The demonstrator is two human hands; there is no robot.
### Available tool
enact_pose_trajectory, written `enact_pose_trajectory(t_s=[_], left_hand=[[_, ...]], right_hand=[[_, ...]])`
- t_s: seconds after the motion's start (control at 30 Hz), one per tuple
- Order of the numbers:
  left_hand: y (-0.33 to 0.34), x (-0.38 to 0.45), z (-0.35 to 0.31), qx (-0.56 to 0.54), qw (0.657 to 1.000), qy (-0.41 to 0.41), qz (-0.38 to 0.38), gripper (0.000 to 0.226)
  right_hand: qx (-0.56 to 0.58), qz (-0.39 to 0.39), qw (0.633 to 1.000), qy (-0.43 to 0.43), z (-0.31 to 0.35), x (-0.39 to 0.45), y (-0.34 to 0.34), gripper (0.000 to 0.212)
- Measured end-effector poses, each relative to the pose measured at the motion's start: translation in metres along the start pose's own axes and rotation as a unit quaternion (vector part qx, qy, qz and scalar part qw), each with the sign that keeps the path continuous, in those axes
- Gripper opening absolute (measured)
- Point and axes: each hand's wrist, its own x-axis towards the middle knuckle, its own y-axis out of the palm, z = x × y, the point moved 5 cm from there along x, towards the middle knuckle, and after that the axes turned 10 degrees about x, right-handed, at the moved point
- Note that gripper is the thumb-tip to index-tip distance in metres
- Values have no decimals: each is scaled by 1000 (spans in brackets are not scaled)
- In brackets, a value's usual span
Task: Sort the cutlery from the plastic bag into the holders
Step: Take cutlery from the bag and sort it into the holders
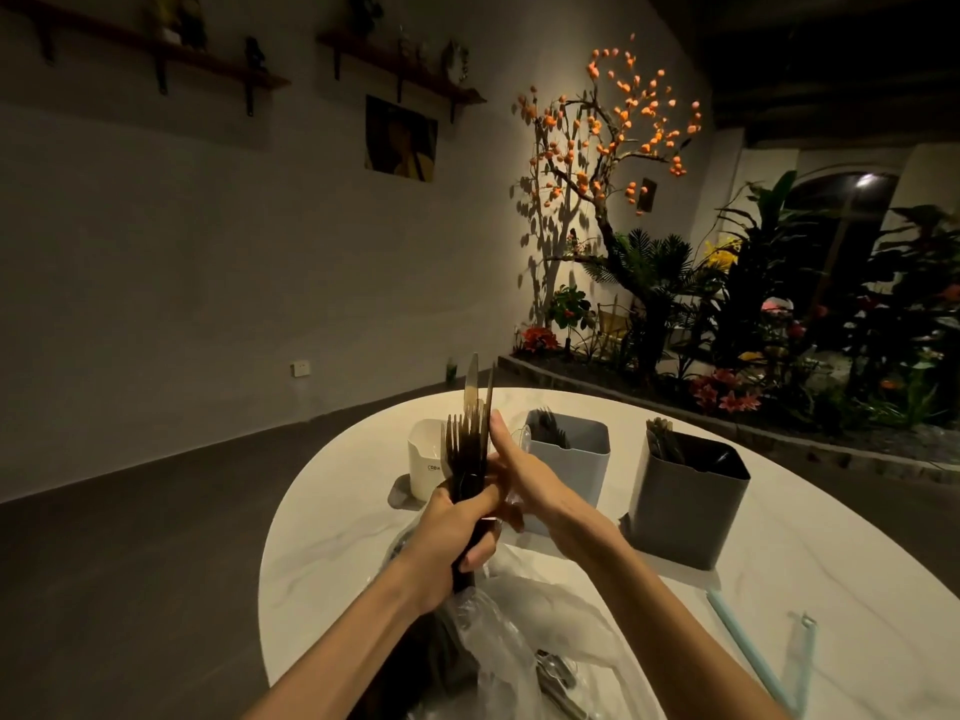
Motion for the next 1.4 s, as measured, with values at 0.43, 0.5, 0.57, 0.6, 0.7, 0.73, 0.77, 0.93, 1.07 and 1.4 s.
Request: enact_pose_trajectory(t_s=[0.43, 0.5, 0.57, 0.6, 0.7, 0.73, 0.77, 0.93, 1.07, 1.4], left_hand=[[-76, 49, -6, -49, 998, 2, -25, 19], [-88, 63, -11, -28, 999, 8, -27, 27], [-104, 78, -14, 34, 996, 15, -77, 32], [-112, 84, -15, 75, 991, 19, -113, 34], [-136, 100, -9, 121, 978, 24, -167, 34], [-141, 104, -6, 116, 980, 15, -164, 34], [-144, 105, -2, 114, 981, 3, -156, 34], [-147, 109, 15, 98, 988, -15, -116, 42], [-147, 107, 19, 88, 991, -17, -95, 42], [-103, 92, -2, 36, 998, -11, 45, 40]], right_hand=[[-29, -22, 991, -131, 19, 78, -5, 31], [-47, -30, 988, -141, 26, 97, -3, 28], [-76, -62, 982, -161, 35, 117, -7, 27], [-101, -90, 975, -175, 40, 127, -11, 28], [-225, -134, 946, -194, 42, 165, -17, 31], [-277, -121, 936, -182, 37, 179, -14, 32], [-330, -109, 923, -167, 29, 191, -10, 33], [-515, -78, 845, -120, -5, 226, 4, 30], [-528, -69, 844, -73, -25, 241, 10, 37], [48, 37, 987, -147, 45, 160, -2, 52]])
